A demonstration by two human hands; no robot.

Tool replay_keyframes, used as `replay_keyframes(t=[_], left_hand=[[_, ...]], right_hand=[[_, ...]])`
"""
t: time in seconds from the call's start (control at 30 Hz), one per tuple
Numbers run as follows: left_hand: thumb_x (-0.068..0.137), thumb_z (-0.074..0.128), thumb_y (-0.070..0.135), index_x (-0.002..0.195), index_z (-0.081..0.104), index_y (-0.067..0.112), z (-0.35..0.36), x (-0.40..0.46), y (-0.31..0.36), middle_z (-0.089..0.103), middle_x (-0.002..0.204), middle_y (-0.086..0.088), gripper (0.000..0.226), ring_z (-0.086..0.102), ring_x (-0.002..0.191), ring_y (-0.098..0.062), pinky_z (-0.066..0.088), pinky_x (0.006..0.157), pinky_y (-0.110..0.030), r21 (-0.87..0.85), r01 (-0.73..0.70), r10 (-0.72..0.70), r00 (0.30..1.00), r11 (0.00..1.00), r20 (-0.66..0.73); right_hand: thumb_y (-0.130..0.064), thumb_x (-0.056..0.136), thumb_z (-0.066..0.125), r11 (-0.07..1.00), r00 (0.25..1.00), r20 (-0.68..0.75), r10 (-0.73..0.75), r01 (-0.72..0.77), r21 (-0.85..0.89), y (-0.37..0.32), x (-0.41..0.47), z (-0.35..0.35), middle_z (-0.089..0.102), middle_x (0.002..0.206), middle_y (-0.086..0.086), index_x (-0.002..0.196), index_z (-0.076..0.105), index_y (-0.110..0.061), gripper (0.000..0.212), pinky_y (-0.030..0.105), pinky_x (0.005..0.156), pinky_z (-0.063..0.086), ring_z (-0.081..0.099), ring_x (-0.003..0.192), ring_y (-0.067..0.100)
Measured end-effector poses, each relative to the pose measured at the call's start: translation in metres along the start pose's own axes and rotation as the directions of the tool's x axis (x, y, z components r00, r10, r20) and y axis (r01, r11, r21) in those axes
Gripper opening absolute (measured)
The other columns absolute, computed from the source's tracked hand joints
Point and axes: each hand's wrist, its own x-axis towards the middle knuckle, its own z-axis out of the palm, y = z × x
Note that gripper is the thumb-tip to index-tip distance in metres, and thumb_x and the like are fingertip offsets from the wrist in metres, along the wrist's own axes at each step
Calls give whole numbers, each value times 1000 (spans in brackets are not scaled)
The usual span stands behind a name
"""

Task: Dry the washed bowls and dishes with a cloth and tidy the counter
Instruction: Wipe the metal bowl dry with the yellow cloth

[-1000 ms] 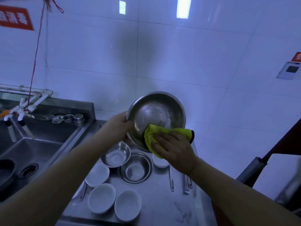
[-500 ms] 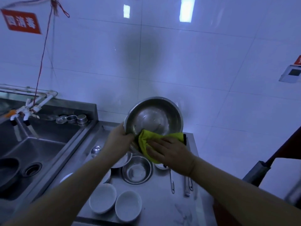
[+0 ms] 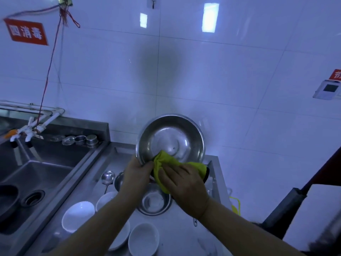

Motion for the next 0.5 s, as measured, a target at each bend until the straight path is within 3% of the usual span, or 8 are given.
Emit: replay_keyframes(t=[0.13,0.23,0.3,0.4,0.5], left_hand=[[81,56,-8,77,64,18,-14,9,16,67,65,-8,27,65,64,-33,56,57,-43,253,-120,86,986,960,141],[82,56,1,83,62,25,-29,27,44,67,74,-2,24,67,70,-20,57,62,-36,588,-261,68,942,765,329],[83,55,5,89,63,20,-34,37,60,67,78,-2,18,67,71,-17,57,64,-32,675,-285,-20,914,680,405],[84,56,3,89,66,12,-26,32,55,68,78,-10,15,66,74,-25,57,69,-40,546,-187,53,966,817,251],[82,62,-1,91,65,16,-5,4,23,72,77,-3,20,68,70,-17,58,63,-32,184,-63,50,996,981,74]], right_hand=[[-10,97,49,987,980,117,-162,161,21,21,-10,-6,69,114,10,109,69,-10,23,35,84,54,66,103,23],[-14,91,59,947,921,233,-312,321,-1,54,-12,-16,69,115,10,108,70,-14,20,38,91,53,66,104,23],[-14,90,62,942,914,242,-324,336,-6,62,-14,-20,71,110,9,104,71,-15,16,38,92,52,67,102,23],[-8,91,59,979,969,152,-196,201,-15,47,-11,-21,73,97,7,94,72,-14,15,35,82,54,69,90,22],[-10,93,57,1000,995,100,28,-28,0,18,1,-16,71,89,4,95,71,-13,14,34,72,51,66,77,21]])
